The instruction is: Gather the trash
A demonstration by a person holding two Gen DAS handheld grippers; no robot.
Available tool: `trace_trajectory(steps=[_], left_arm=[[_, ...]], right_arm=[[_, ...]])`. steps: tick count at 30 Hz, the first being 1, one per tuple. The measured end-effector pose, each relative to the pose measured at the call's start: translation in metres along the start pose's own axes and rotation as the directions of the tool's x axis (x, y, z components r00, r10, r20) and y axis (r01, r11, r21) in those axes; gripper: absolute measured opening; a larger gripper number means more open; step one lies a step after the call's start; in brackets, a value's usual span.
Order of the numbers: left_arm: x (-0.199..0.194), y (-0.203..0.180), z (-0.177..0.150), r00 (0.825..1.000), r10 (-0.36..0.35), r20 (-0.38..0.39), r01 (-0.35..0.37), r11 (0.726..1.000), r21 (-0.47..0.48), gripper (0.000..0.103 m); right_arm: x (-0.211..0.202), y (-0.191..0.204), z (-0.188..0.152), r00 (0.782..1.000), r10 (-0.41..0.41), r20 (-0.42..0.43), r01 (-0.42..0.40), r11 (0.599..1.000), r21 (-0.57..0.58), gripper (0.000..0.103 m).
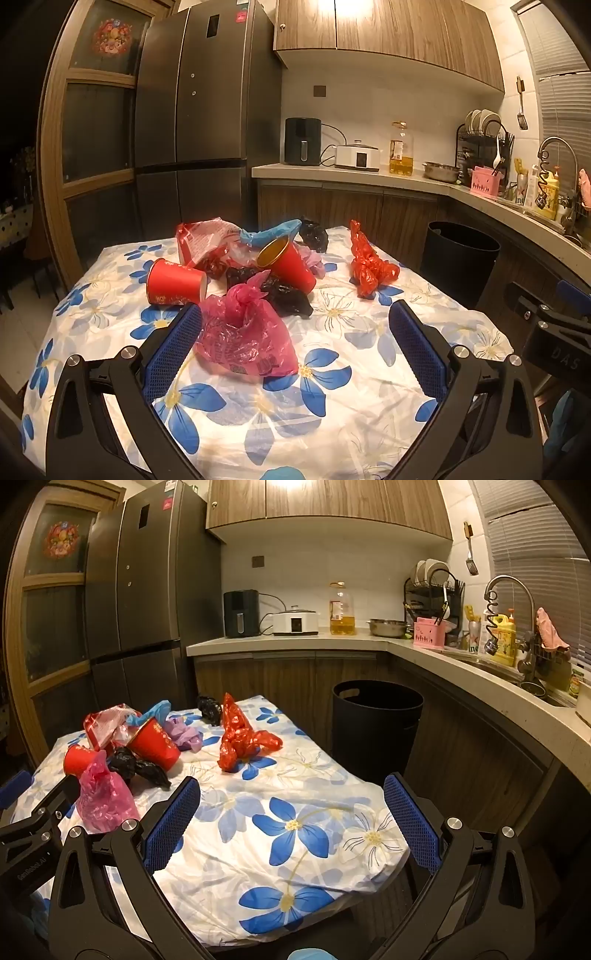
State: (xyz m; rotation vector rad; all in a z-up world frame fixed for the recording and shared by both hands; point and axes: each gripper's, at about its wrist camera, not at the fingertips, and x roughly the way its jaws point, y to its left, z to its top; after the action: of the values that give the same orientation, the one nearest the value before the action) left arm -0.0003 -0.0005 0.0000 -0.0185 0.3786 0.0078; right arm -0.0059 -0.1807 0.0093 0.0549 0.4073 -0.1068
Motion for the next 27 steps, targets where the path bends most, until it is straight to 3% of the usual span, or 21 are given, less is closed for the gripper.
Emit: trace_trajectory(steps=[27], left_arm=[[-0.0024, -0.0022, 0.003, 1.0, 0.005, 0.01, -0.005, 1.0, -0.009, 0.098]], right_arm=[[0.0015, 0.002, -0.0017, 1.0, 0.0, -0.002, 0.0, 1.0, 0.0, 0.098]])
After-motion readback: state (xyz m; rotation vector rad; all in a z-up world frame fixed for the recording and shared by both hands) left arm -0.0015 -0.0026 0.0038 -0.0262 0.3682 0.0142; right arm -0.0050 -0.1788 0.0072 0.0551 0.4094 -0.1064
